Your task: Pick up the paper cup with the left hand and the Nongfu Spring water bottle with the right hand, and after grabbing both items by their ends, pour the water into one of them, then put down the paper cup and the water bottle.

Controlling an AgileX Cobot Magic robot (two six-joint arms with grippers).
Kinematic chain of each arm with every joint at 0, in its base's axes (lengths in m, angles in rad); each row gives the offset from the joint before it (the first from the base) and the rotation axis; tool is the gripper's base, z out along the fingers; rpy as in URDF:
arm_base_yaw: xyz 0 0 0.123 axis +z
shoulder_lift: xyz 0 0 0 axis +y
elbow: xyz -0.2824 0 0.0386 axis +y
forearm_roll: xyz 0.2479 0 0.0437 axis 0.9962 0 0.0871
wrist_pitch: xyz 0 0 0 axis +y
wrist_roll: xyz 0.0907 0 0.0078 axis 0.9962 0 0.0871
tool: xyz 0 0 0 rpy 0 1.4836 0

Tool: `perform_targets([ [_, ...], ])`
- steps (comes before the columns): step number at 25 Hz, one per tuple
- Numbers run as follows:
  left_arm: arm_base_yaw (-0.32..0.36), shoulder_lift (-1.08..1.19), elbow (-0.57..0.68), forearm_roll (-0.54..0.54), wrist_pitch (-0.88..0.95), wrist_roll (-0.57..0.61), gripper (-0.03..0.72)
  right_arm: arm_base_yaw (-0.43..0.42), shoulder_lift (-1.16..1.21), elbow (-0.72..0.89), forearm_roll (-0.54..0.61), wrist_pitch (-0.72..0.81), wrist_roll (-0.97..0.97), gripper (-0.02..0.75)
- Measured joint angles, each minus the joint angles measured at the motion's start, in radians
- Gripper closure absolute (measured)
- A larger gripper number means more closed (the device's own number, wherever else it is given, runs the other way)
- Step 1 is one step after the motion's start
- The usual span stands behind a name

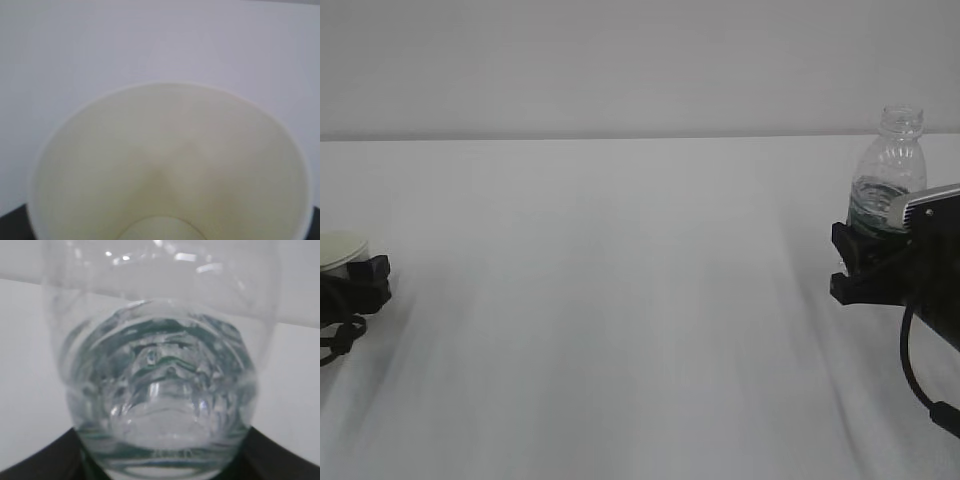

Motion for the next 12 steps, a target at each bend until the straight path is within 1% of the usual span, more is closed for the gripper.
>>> perform_targets([
  [8, 0.0, 0.067, -0.014, 0.006, 0.0, 0.0, 0.101, 0.0, 0.0, 0.0, 0.0, 0.0, 0.0, 0.339],
  [12, 0.0, 0.073, -0.014, 0.029, 0.0, 0.0, 0.103, 0.0, 0.0, 0.0, 0.0, 0.0, 0.0, 0.339],
])
